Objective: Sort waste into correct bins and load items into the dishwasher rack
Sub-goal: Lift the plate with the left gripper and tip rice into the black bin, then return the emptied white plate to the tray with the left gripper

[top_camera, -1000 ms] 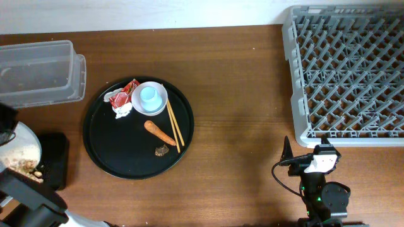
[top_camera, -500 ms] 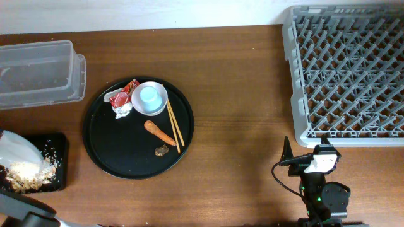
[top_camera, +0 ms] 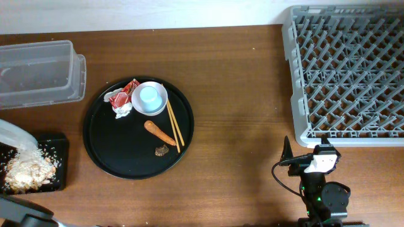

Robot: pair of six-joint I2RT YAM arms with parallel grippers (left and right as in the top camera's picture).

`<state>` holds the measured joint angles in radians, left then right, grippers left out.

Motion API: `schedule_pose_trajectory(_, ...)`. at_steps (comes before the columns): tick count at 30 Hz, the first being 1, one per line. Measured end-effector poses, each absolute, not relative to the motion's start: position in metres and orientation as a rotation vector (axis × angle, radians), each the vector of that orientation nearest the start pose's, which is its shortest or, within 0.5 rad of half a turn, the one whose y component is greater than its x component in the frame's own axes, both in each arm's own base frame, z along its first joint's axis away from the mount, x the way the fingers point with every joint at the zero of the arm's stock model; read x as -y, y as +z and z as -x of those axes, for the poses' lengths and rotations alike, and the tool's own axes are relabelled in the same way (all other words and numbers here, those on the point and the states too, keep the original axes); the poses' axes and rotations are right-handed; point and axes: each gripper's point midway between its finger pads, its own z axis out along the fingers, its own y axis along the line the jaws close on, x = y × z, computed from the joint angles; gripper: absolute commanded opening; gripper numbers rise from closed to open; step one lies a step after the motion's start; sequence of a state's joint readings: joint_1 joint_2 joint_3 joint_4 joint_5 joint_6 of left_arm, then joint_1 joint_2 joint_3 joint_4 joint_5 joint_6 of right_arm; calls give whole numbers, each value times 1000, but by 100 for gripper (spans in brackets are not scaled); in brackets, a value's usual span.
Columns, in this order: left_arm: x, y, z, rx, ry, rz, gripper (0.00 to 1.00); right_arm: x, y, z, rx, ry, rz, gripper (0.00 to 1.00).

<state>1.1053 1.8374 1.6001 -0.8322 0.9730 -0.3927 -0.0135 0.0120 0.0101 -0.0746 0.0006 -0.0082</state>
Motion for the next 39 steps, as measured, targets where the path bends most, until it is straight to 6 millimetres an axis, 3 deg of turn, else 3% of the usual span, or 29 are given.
schedule_pose_trajectory(4,-324,221,-311,-1799,-875,1274,0,3,157,-246,-1647,-17,-5,98)
schedule_pose_trajectory(13,-312,218,-304,-1797,-957,1336,0,3,157,-246,-1647,-17,-5,98)
schedule_pose_trajectory(18,-294,214,-303,-1812,-1030,1407,0,3,157,-246,-1647,-16,-5,98)
schedule_pose_trajectory(21,-258,229,-309,-1902,-1022,1368,1,3,157,-246,-1647,-17,-5,98)
schedule_pose_trajectory(24,-186,253,-322,-2121,-895,1208,1,3,158,-246,-1647,-16,-5,98)
schedule_pose_trajectory(26,-136,256,-326,-2312,-723,1075,0,3,157,-246,-1647,-17,-5,98)
schedule_pose_trajectory(29,-72,238,-338,-2562,-515,843,1,3,157,-246,-1648,-17,-5,98)
schedule_pose_trajectory(32,-19,224,-351,-2687,-338,635,0,3,157,-246,-1648,-17,-5,98)
schedule_pose_trajectory(35,15,195,-358,-2798,-115,499,0,3,157,-246,-1648,-17,-5,98)
schedule_pose_trajectory(39,53,140,-363,-2963,22,359,0,3,157,-246,-1648,-17,-5,98)
